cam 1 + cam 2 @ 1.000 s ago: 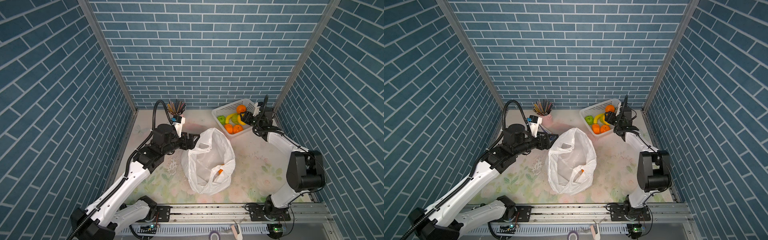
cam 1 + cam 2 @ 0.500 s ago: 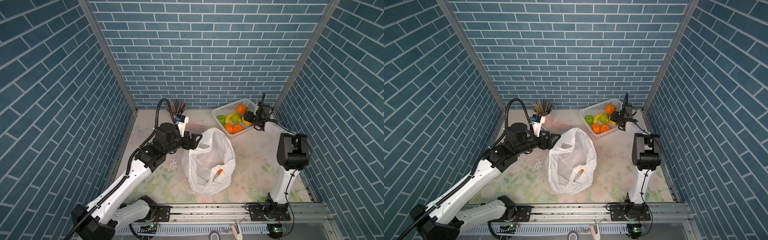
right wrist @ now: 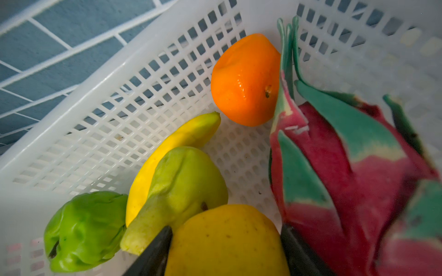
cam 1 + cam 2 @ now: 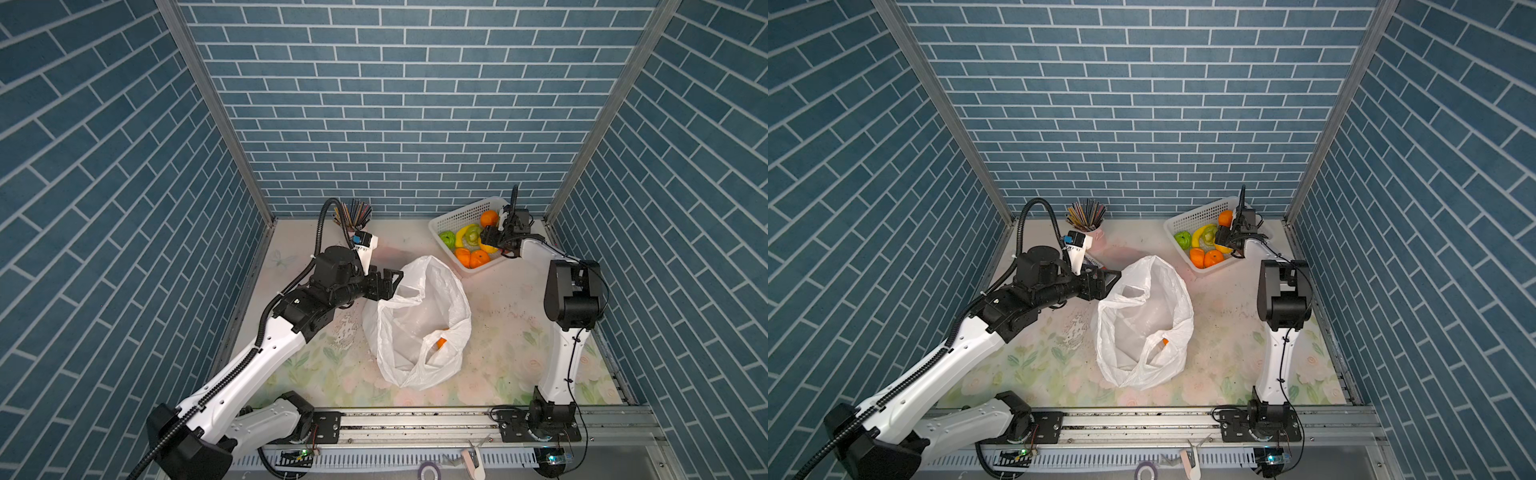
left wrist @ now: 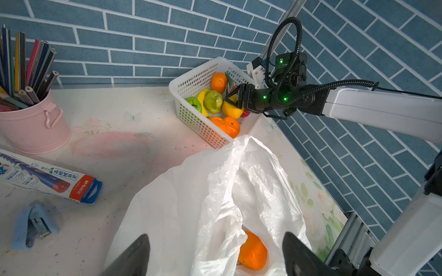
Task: Untie the knot of the plastic bag and take out the fruit
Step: Place the fruit in the basket, then pick up the fruit from the plastic bag.
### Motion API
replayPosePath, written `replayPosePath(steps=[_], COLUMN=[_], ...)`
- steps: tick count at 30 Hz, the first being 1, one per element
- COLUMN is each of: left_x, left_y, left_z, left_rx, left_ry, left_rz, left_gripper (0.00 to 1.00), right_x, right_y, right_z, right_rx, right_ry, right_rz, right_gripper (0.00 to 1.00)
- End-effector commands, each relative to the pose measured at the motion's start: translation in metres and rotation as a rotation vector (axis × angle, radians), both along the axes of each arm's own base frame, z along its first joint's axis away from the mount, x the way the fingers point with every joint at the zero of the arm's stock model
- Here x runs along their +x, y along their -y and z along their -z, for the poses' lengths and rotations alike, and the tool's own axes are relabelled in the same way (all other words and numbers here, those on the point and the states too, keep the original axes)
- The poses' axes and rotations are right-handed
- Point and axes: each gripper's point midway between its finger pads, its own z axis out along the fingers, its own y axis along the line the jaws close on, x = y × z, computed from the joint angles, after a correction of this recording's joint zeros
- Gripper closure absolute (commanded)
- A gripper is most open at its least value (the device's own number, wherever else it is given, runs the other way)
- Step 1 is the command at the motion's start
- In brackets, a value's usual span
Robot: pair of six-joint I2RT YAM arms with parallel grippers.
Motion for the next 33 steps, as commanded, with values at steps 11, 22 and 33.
replayPosePath(steps=[11, 22, 33], left_x=[-0.003, -0.005, -0.001], left_y=[0.002, 0.009, 0.021], left_z=[0.014, 0.042, 0.067], left_rx=[0.013, 0.019, 0.033], left_ry=[-0.027, -0.087, -0.138], left_rz=[0.019, 0.049, 0.089], left_gripper=[0.13, 0.13, 0.13], right_x=[-0.03, -0.114, -0.251], right_y=[-0.004, -0.072, -0.147], right_z=[-0.08, -0.192, -0.232], right_rx=[-0.059, -0.059, 0.011], right_ry=[0.094, 0.298, 0.368], right_rz=[-0.003, -0.166, -0.404], right_gripper=[0.13, 0.14, 0.16])
